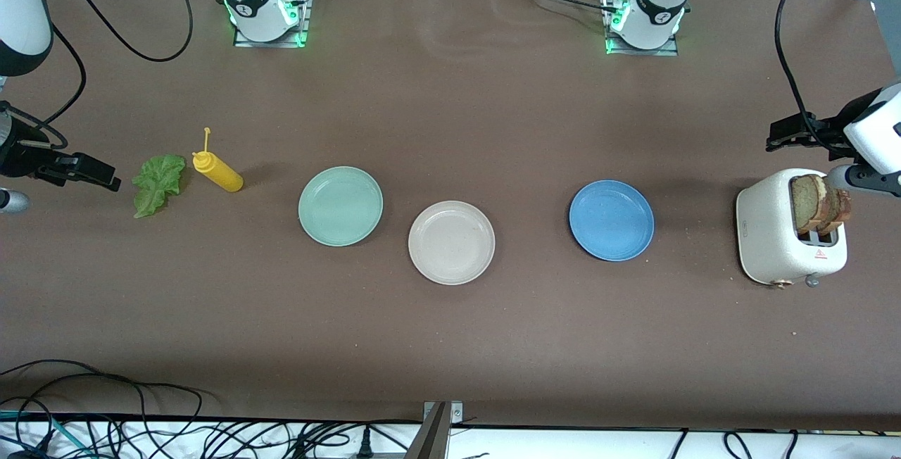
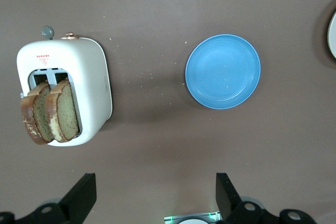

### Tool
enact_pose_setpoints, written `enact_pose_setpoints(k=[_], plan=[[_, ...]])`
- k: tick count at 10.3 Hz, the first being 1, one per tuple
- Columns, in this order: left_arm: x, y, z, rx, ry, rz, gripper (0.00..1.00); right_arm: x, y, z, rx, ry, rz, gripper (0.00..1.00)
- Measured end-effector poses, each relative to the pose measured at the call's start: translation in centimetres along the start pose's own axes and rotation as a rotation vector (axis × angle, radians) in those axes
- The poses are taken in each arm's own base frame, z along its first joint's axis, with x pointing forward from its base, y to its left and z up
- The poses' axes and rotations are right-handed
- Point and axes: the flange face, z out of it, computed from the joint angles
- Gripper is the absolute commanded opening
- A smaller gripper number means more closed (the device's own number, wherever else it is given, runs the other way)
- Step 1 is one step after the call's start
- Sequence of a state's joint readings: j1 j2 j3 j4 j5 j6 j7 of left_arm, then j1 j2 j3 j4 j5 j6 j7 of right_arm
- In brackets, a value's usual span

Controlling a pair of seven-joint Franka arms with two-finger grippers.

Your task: Make sandwich on beige plate with both arms

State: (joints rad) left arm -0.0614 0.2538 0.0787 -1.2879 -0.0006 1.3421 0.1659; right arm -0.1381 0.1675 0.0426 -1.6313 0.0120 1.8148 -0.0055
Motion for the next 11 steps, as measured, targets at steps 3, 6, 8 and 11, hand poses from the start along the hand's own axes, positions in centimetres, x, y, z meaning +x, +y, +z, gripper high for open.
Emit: enact_pose_setpoints(k=[3,6,8,11], plan=[[0.29,0.99,-0.45,0.003,0.026,0.021,1.00,0.00,0.19,0.00,0.000,0.000,0.003,1.00],[0.31,0.84,-0.57,0.004,0.033,0.019,1.00,0.00,0.42,0.00,0.001,0.000,0.008,1.00],[0.36,1.13,-0.58,-0.003,0.035,0.024,1.00,0.00,0.42,0.00,0.002,0.000,0.008,1.00],[0.53,0.95,-0.75,-0.001,0.053,0.021,1.00,0.00,0.41,0.00,0.002,0.000,0.008,1.00]])
